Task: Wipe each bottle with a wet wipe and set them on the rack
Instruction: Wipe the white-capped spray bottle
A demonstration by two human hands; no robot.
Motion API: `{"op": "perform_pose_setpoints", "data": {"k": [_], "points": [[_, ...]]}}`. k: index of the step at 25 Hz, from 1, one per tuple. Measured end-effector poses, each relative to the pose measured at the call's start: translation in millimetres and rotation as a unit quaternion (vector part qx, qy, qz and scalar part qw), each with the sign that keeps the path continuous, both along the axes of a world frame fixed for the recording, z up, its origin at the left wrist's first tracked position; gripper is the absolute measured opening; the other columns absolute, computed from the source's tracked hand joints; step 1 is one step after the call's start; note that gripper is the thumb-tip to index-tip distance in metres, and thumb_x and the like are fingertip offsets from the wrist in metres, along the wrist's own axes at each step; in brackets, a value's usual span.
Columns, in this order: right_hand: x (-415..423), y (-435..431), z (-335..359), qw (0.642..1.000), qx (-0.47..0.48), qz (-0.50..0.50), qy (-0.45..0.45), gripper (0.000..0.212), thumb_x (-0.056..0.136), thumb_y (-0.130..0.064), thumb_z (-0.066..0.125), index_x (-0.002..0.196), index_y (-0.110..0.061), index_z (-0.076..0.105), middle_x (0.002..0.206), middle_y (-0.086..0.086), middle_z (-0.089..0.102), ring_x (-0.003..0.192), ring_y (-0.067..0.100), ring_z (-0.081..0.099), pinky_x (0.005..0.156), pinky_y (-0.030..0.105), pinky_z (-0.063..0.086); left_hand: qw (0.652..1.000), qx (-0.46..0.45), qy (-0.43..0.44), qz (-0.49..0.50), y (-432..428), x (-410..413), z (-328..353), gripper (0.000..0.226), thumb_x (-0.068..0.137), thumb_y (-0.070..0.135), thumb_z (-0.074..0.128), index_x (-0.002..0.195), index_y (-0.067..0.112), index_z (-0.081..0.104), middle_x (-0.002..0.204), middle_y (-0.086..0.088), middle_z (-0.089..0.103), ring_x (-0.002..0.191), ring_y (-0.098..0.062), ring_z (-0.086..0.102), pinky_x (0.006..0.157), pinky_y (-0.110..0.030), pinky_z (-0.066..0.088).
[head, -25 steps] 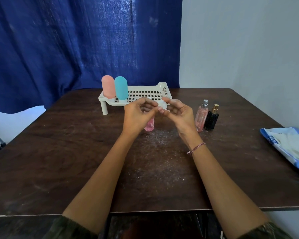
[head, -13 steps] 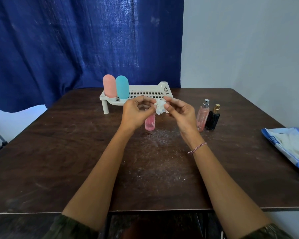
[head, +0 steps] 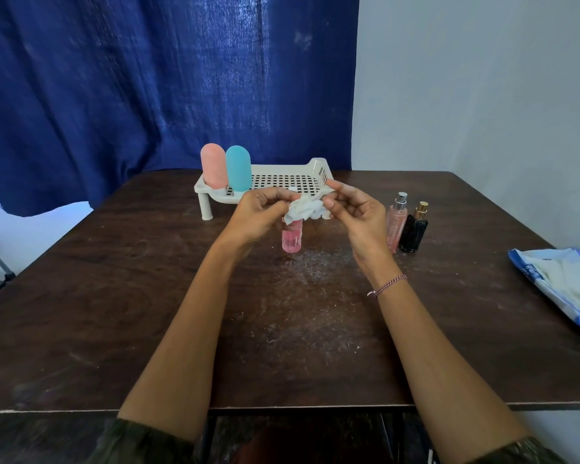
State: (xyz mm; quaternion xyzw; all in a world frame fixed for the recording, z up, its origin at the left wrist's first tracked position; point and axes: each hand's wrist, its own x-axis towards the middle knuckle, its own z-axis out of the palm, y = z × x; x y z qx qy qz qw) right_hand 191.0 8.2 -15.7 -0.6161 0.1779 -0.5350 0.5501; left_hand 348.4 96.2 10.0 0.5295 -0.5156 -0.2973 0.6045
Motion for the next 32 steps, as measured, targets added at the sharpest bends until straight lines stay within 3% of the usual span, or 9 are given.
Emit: {"op": "perform_pose_setpoints", "data": {"k": [5, 10, 12, 15, 20, 23, 26, 29, 32], "points": [[0.2, 4.3, 1.2, 0.99, 0.056, 0.13, 0.029, 0.025, 0.089, -0.025, 0.056, 0.108, -0.014, 0.067, 0.11, 0.003, 0.068, 0.092, 0.013, 0.061, 0.072, 0.022, 0.052, 0.995, 0.017, 0.082, -0.062, -1.4, 4.4, -0.1, 0.033, 0.094, 0.002, 0.051, 0.082, 0.022, 0.074, 0.093, 0.006, 0.074, 0.083, -0.022, 0.072, 0.064, -0.026, 0.06], [1.0, 7.9, 2.3, 0.978, 0.103, 0.176, 0.043, 0.027, 0.078, -0.012, 0.068, 0.105, -0.013, 0.068, 0.111, 0.005, 0.067, 0.091, 0.016, 0.067, 0.067, 0.022, 0.056, 0.995, 0.005, 0.07, -0.077, -0.8, 4.7, 0.3, 0.028, 0.095, 0.002, 0.049, 0.086, 0.015, 0.072, 0.094, 0.002, 0.073, 0.083, -0.016, 0.071, 0.059, -0.022, 0.058], [-0.5, 7.9, 3.7, 0.978, 0.104, 0.181, 0.027, 0.031, 0.072, -0.012, 0.071, 0.102, -0.015, 0.07, 0.113, 0.006, 0.065, 0.095, 0.019, 0.067, 0.07, 0.026, 0.057, 0.993, -0.001, 0.069, -0.099, 2.0, 3.3, 0.9, 0.014, 0.09, 0.01, 0.06, 0.087, 0.016, 0.072, 0.092, 0.003, 0.073, 0.083, -0.014, 0.069, 0.06, -0.022, 0.056], [-1.6, 6.2, 3.2, 0.977, 0.099, 0.186, 0.018, 0.029, 0.077, -0.004, 0.068, 0.104, -0.013, 0.069, 0.123, 0.011, 0.061, 0.106, 0.023, 0.063, 0.079, 0.032, 0.056, 0.997, -0.007, -0.009, -0.08, 4.3, 1.0, 0.8, 0.019, 0.077, 0.012, 0.073, 0.094, 0.016, 0.069, 0.096, 0.001, 0.071, 0.082, -0.011, 0.068, 0.063, -0.019, 0.054], [-1.8, 5.3, 3.4, 0.984, 0.071, 0.161, 0.043, 0.046, 0.079, 0.015, 0.058, 0.113, -0.016, 0.063, 0.115, 0.004, 0.063, 0.107, 0.019, 0.062, 0.089, 0.036, 0.053, 0.997, 0.01, -0.074, -0.026, 3.5, -1.8, 1.1, 0.014, 0.084, 0.008, 0.067, 0.098, 0.013, 0.067, 0.089, 0.002, 0.068, 0.064, -0.005, 0.065, 0.057, -0.018, 0.053], [-1.8, 5.4, 4.2, 0.985, 0.04, 0.153, 0.062, 0.05, 0.078, 0.013, 0.062, 0.116, -0.02, 0.06, 0.106, 0.001, 0.064, 0.111, 0.017, 0.058, 0.093, 0.035, 0.05, 0.996, 0.005, -0.091, -0.003, 2.0, -2.5, 0.3, 0.008, 0.089, 0.011, 0.062, 0.096, 0.012, 0.066, 0.089, 0.001, 0.067, 0.073, -0.01, 0.066, 0.061, -0.023, 0.056], [-1.9, 5.6, 4.7, 0.986, 0.055, 0.141, 0.063, 0.046, 0.076, 0.008, 0.068, 0.113, -0.02, 0.063, 0.117, 0.002, 0.063, 0.115, 0.02, 0.057, 0.095, 0.039, 0.05, 0.996, -0.011, -0.09, 0.022, 1.3, -1.8, 0.3, 0.006, 0.092, 0.012, 0.059, 0.092, 0.01, 0.064, 0.093, -0.003, 0.065, 0.088, -0.021, 0.065, 0.068, -0.028, 0.058], [-2.0, 6.3, 4.5, 0.986, 0.073, 0.134, 0.066, 0.035, 0.078, 0.004, 0.067, 0.108, -0.013, 0.066, 0.127, 0.009, 0.058, 0.117, 0.024, 0.055, 0.089, 0.035, 0.053, 0.998, -0.019, -0.067, 0.007, 2.1, -1.1, 1.5, 0.005, 0.092, 0.009, 0.058, 0.09, 0.009, 0.062, 0.089, -0.005, 0.066, 0.082, -0.019, 0.068, 0.059, -0.018, 0.056], [-1.0, 7.5, 5.8, 0.982, 0.115, 0.144, 0.039, 0.027, 0.083, 0.003, 0.062, 0.105, -0.011, 0.067, 0.127, 0.013, 0.057, 0.107, 0.026, 0.062, 0.076, 0.029, 0.056, 0.996, -0.043, -0.077, 0.02, 2.5, -0.8, 2.5, 0.006, 0.089, 0.009, 0.062, 0.095, 0.007, 0.063, 0.081, -0.005, 0.069, 0.068, -0.012, 0.069, 0.054, -0.019, 0.054]]}}
